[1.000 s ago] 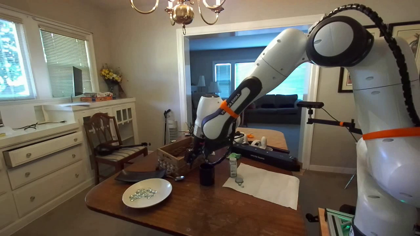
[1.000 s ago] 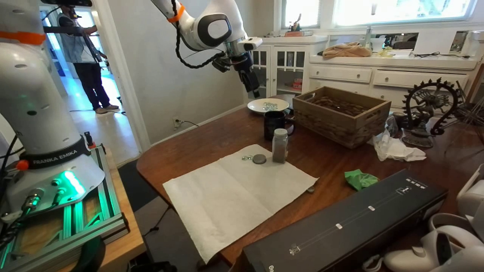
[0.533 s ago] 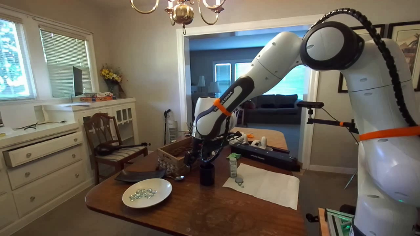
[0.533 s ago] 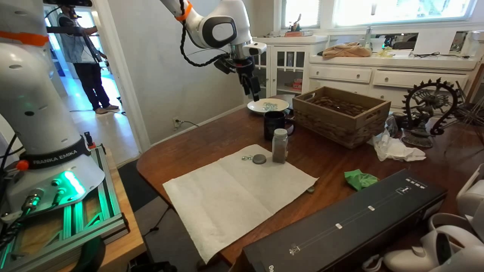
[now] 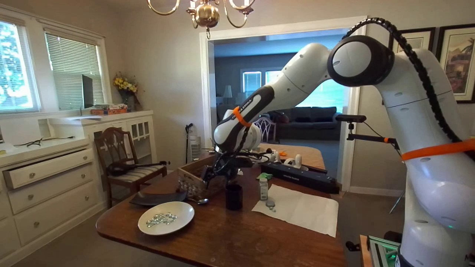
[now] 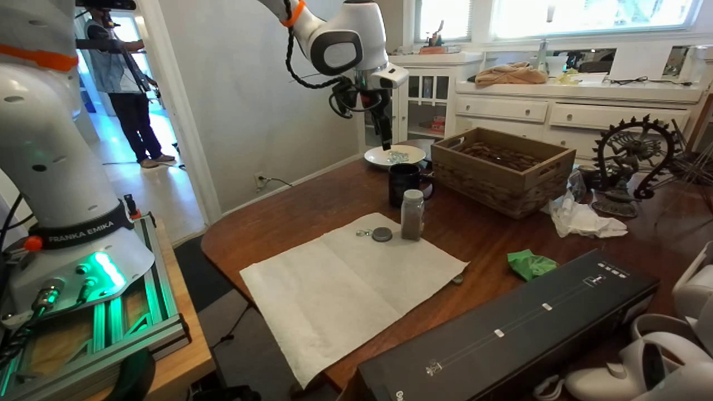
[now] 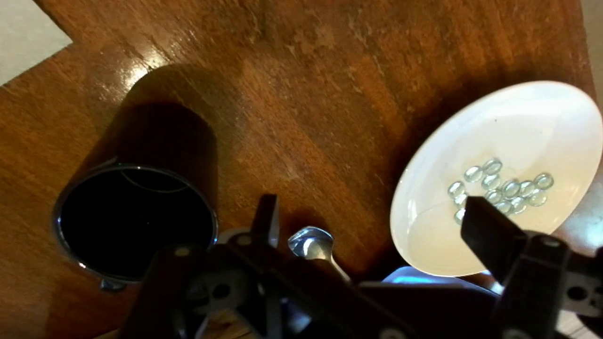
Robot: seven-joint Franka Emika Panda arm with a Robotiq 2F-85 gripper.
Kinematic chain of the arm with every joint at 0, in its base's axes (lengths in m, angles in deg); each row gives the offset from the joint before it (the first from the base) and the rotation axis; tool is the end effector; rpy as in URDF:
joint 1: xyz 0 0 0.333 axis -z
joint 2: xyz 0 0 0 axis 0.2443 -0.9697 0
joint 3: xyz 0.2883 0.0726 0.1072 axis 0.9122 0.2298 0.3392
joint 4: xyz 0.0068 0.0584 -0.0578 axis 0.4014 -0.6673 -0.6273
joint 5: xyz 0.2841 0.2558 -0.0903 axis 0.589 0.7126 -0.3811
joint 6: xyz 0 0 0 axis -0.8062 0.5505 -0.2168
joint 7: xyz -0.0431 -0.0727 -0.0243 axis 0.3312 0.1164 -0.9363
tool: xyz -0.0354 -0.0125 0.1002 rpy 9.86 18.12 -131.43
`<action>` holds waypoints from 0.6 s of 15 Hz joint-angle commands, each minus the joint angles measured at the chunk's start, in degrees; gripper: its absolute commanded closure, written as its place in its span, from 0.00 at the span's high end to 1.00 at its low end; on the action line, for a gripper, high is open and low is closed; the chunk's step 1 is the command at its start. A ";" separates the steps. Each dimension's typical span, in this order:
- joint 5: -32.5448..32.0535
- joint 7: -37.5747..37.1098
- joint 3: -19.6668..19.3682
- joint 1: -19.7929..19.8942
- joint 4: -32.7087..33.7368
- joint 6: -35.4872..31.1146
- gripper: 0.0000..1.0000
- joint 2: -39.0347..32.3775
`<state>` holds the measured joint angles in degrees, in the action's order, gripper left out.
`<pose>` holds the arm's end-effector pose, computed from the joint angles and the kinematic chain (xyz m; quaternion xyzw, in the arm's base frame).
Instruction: Move the black cup to the right then pour the glass beads on the plate into it
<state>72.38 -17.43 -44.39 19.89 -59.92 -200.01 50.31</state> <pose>0.6193 -0.0953 0.3078 -0.9599 0.2377 -0.1269 0.0770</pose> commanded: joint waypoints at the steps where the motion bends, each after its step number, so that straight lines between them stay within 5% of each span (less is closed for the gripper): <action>1: 4.90 -0.50 1.54 1.58 3.47 -1.00 1.00 -5.20; 5: 10.45 2.59 4.89 3.78 5.07 -2.04 1.00 -9.16; 9: 8.30 0.48 3.81 2.81 4.28 -2.17 1.00 -9.20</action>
<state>80.93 -16.72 -40.68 22.61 -55.65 -202.31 41.01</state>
